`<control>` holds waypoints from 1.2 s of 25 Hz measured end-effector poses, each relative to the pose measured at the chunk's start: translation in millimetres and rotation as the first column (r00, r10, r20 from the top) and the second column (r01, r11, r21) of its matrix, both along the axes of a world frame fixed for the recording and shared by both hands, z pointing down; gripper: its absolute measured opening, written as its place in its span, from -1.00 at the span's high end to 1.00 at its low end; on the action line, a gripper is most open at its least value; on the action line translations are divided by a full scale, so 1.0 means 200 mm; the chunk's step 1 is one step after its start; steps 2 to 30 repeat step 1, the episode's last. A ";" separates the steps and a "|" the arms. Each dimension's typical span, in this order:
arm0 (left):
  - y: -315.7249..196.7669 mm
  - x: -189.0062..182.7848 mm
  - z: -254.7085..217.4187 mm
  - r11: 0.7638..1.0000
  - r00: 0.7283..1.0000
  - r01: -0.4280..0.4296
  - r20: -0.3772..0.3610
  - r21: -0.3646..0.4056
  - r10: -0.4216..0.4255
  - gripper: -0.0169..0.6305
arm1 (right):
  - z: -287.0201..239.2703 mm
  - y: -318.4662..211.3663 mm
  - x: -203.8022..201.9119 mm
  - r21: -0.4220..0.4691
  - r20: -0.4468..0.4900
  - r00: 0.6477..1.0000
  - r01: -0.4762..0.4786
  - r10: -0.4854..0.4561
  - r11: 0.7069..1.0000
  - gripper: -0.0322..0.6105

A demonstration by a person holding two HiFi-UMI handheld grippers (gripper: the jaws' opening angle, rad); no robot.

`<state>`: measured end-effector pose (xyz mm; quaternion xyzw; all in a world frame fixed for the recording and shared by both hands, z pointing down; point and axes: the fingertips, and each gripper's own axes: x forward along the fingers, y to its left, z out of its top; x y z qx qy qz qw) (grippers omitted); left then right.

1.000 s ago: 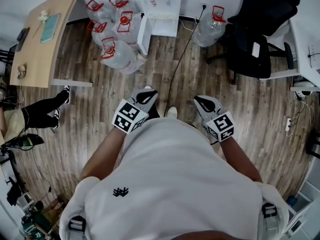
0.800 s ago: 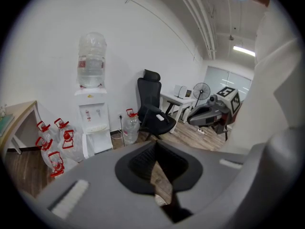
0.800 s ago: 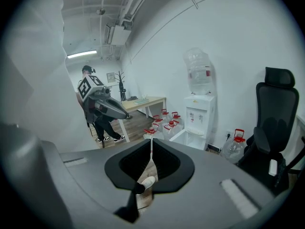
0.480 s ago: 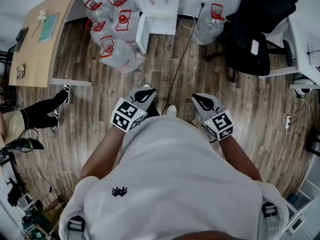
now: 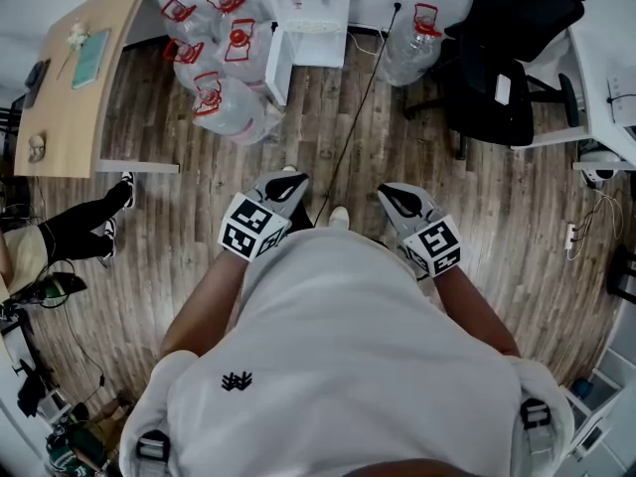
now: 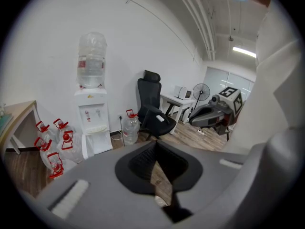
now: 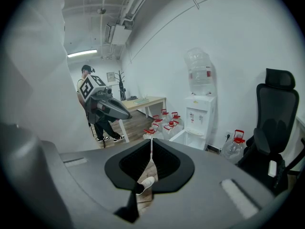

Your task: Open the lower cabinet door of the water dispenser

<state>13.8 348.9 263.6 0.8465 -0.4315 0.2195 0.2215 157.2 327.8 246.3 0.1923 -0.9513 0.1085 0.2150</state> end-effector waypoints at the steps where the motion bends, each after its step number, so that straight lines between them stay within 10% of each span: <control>1: -0.01 -0.01 0.00 1.000 1.000 0.001 0.000 0.002 -0.001 0.78 | 0.00 -0.01 -0.01 0.001 -0.001 1.000 0.000 0.000 1.000 0.86; 30: -0.01 -0.01 0.00 1.000 1.000 0.001 0.000 0.002 -0.001 0.78 | 0.00 -0.01 -0.01 0.001 -0.001 1.000 0.000 0.000 1.000 0.86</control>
